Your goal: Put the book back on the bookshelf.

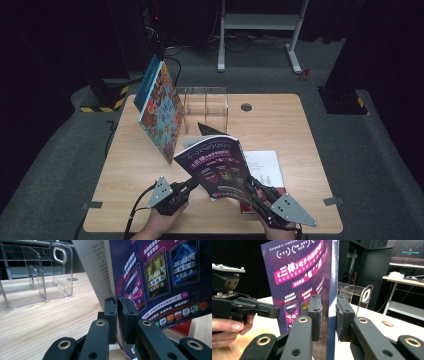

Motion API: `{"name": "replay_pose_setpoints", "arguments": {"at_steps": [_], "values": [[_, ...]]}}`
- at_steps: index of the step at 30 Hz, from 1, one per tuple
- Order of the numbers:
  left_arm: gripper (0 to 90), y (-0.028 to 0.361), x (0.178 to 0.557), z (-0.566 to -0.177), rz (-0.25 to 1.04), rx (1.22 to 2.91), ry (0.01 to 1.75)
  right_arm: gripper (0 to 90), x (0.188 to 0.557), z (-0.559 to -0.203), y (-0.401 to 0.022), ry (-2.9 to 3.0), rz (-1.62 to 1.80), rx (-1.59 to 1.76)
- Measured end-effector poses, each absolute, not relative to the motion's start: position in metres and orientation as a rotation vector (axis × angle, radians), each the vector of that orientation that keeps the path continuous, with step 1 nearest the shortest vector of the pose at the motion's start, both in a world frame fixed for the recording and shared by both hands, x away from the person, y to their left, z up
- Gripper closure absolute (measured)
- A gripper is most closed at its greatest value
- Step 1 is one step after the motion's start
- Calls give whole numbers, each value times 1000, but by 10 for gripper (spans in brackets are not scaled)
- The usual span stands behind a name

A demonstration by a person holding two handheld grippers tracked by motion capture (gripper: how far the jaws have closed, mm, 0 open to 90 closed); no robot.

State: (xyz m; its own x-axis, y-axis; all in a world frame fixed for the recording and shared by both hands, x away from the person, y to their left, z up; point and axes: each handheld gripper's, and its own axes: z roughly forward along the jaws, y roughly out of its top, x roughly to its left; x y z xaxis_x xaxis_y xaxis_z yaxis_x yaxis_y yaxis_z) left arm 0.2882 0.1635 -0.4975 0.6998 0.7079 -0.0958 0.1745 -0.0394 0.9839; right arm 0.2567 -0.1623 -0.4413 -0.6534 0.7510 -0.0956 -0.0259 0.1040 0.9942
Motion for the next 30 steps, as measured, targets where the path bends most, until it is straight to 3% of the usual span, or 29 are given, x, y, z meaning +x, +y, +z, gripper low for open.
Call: {"name": "replay_pose_setpoints", "arguments": {"at_steps": [5,10,26,30], "values": [[846,163,287,-498,522,1597,725,704,258,-440,-161,1784,1637,716],[848,161,284,-498,543,1607,705,710,259,-438,-161,1794,1637,725],[850,159,276,-500,580,1631,669,742,256,-431,-158,1792,1678,708],[850,159,276,-500,577,1629,674,799,258,-429,-157,1814,1653,722]]}}
